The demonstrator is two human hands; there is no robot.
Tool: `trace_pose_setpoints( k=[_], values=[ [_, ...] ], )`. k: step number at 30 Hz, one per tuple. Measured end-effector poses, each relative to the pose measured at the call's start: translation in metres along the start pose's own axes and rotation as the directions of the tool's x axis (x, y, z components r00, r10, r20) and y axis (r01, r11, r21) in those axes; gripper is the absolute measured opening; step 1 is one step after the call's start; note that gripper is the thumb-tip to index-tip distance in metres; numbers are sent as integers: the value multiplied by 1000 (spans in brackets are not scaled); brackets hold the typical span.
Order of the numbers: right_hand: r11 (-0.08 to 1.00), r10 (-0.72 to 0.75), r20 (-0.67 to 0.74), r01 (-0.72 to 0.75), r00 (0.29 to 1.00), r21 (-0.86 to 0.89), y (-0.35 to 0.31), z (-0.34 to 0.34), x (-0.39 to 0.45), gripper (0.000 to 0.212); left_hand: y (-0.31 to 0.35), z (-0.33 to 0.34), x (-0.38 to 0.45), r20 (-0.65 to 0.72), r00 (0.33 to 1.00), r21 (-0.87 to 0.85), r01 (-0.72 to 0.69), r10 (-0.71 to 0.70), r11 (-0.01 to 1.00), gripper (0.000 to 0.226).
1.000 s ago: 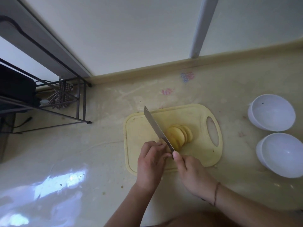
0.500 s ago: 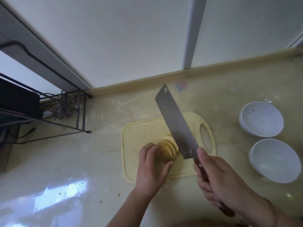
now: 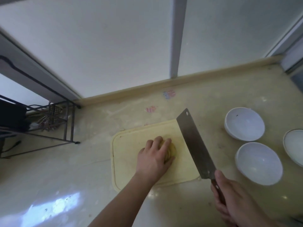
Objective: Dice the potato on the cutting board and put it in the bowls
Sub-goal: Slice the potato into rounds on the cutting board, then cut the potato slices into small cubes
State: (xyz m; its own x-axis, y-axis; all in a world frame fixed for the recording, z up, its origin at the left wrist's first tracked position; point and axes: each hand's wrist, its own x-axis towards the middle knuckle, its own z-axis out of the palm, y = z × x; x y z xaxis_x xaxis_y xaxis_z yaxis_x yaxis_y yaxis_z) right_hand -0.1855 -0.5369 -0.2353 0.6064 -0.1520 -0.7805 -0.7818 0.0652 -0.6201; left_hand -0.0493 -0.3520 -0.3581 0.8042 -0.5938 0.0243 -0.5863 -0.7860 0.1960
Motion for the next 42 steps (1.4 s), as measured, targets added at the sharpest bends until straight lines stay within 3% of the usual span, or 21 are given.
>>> trace_pose_setpoints(
  k=[16, 21, 30, 35, 39, 42],
  values=[
    [997, -27, 42, 30, 999, -65, -3, 13, 18, 65, -83, -41, 5, 230, 973, -15, 29, -25, 999, 63],
    [996, -34, 57, 39, 998, -85, -5, 20, 20, 64, -81, -42, 5, 185, 980, 16, 66, -68, 998, 57],
    [996, -4, 57, 10, 998, -92, -3, 23, 19, 65, -67, -40, 15, 179, 984, 146, -24, -2, 989, 39],
    [999, 2, 52, 0, 999, -47, -2, 21, 18, 66, -59, -41, 21, 63, 997, 57, -45, 41, 997, 31],
    [999, -15, 47, 17, 999, -32, 1, 17, 18, 64, -44, -42, 26, -135, 990, -143, -59, 40, 988, 34],
    [1000, -6, 37, 7, 999, -16, 4, 14, 20, 62, -24, -31, 19, -269, 959, -277, -165, 88, 947, 29]
  ],
)
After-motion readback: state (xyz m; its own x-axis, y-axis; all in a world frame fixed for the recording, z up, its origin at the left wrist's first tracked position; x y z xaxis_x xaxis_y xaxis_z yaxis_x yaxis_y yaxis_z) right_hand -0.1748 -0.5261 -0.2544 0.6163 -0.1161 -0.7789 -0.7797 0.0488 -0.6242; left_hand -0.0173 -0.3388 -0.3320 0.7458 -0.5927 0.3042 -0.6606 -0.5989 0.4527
